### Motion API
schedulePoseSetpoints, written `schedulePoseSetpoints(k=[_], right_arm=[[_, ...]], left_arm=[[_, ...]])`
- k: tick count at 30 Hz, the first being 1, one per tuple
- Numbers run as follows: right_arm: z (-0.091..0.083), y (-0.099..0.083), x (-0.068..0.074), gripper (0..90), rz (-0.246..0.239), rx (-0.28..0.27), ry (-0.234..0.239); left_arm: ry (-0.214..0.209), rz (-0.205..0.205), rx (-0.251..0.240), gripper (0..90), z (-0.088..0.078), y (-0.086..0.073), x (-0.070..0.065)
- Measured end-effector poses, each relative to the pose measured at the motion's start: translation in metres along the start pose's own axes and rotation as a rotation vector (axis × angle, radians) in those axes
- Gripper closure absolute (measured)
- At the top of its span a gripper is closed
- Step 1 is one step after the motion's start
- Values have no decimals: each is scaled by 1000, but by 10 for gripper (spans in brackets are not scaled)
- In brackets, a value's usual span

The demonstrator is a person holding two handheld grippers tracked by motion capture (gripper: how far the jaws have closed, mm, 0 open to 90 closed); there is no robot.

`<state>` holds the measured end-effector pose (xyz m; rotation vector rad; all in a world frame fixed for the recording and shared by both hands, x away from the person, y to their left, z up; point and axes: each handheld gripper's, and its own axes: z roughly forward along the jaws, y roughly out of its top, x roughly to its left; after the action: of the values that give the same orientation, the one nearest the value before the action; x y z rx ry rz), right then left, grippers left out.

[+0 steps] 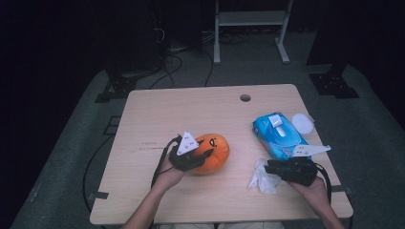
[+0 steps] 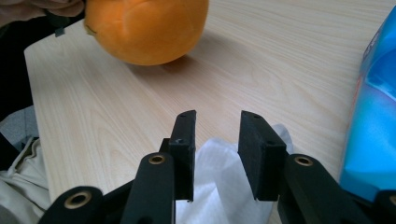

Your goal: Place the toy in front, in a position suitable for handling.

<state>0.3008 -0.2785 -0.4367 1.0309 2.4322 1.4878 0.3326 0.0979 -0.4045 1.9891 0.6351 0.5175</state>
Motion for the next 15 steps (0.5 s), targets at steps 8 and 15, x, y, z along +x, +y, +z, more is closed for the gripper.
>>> schedulePoseSetpoints(k=[8,15], right_arm=[[-2,2,3,578,3,-29,15],[-3,5,8,539,7,-48,23]], left_arm=[[-36,-18,50,465,15,-3,4],[-47,-55,-10,347,0,4,9]])
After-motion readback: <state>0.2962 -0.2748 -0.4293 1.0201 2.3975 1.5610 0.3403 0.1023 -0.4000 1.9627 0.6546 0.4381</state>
